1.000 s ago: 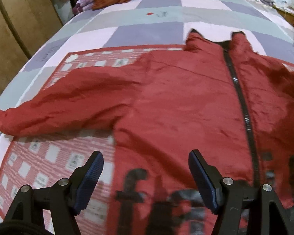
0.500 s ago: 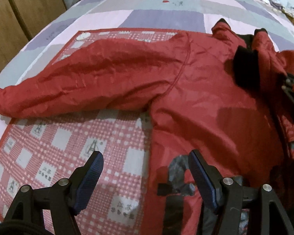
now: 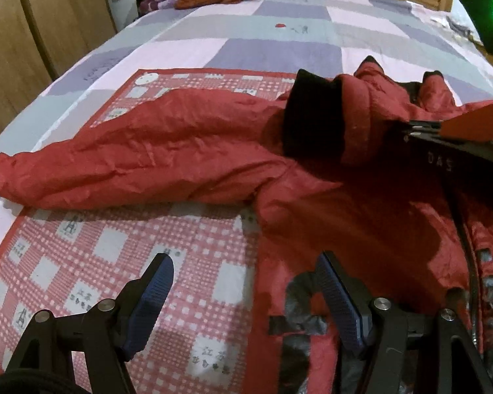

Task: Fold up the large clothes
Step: 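Carry the sleeve cuff in the right tool across the jacket toward the zipper, then lay the sleeve on the jacket body and open the right tool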

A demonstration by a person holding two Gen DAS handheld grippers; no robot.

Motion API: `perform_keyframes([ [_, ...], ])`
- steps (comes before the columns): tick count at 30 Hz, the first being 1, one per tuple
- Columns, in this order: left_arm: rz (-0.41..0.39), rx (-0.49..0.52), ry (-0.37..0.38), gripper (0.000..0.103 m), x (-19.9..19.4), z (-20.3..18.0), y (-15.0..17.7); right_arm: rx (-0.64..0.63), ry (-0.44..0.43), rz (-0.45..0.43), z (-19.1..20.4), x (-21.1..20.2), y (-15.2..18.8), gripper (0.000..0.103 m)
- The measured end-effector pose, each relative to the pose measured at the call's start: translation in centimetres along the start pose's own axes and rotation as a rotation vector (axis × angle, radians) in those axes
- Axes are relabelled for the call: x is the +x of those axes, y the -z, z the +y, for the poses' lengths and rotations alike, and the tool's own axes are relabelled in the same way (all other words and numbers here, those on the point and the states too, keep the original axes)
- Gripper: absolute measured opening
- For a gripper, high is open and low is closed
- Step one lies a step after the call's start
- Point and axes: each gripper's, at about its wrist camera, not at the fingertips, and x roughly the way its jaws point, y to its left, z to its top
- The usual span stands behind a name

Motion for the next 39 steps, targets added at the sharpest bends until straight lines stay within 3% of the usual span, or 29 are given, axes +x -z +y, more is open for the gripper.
perform_keyframes([
  [4,0.006,-0.008,-0.002,0.075,0.2,-0.1,0.2,0.033,-0.048,0.023,-0.9,-1.2,-0.2,0.012],
  [7,0.009,-0.011,0.003,0.075,0.1,-0.2,0.3,0.021,-0.066,0.035,-1.2,-2.8,0.3,0.021],
  [8,0.008,-0.010,0.003,0.075,0.1,-0.4,0.4,0.020,-0.075,0.043,-1.4,-3.4,0.7,0.030],
  [10,0.009,-0.005,0.002,0.075,0.0,-0.7,0.4,0.016,-0.053,0.056,-1.4,-3.7,1.3,0.064],
  [11,0.010,-0.004,0.001,0.075,0.0,-0.8,0.5,0.013,-0.048,0.063,-1.5,-4.0,1.8,0.099],
  [12,0.009,-0.003,0.002,0.075,0.0,-0.8,0.5,0.038,-0.058,0.074,-1.9,-4.3,2.3,0.103],
  [15,0.004,-0.001,0.005,0.075,-0.3,-0.9,0.3,0.084,-0.062,0.072,-2.4,-5.2,3.5,0.103],
  [21,0.007,-0.006,0.015,0.075,-0.3,-1.2,0.2,0.109,0.010,-0.155,-3.9,-11.1,6.5,0.103],
  [22,0.007,-0.007,0.015,0.075,-0.3,-1.2,0.2,0.119,0.039,-0.157,-4.4,-11.5,6.8,0.103],
  [27,0.012,-0.013,0.020,0.075,-0.4,-1.4,0.3,0.165,0.059,-0.058,-6.0,-10.7,8.2,0.103],
  [32,0.017,-0.016,0.019,0.075,-0.5,-1.5,0.6,0.070,0.064,0.017,-4.4,-8.9,7.8,0.103],
  [35,0.025,-0.021,0.020,0.075,-0.8,-1.0,1.2,-0.036,0.035,0.102,-1.9,-5.5,7.6,0.103],
  [39,0.025,-0.019,0.017,0.076,-1.2,-0.3,1.7,-0.130,0.049,0.151,0.8,-1.1,6.9,0.103],
])
